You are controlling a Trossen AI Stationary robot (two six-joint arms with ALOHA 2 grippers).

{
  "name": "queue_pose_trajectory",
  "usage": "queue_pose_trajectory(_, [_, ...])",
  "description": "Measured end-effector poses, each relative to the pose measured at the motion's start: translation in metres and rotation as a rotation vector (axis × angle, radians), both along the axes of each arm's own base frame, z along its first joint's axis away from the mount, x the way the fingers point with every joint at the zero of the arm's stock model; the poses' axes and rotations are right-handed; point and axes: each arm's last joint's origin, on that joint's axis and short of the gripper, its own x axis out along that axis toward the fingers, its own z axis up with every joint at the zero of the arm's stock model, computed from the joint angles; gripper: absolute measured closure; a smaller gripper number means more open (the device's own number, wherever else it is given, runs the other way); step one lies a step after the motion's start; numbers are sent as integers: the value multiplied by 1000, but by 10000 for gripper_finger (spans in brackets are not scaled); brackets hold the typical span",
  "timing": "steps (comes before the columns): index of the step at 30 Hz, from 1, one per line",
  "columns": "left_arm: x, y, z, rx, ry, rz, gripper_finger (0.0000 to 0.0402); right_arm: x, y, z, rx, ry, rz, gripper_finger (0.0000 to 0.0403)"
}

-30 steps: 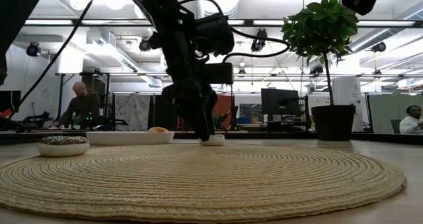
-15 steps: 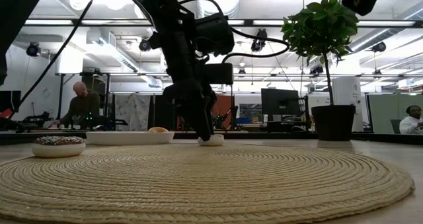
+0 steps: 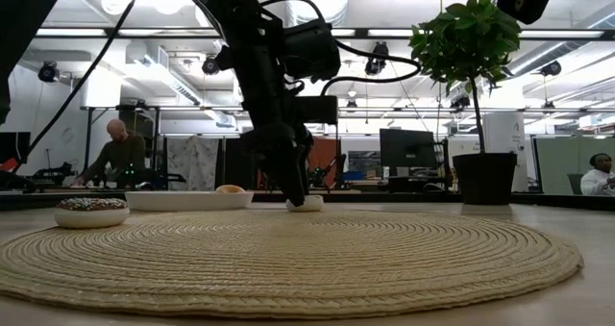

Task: Pick & Place donuts
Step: Put the small white donut into the white plate

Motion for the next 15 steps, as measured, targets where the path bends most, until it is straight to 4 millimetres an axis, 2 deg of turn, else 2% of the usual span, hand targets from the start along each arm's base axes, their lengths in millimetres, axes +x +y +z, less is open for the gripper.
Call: queue_pose_trajectory(15, [-1, 0, 0, 5, 9, 4, 269, 0, 0, 0, 0, 0, 0, 394])
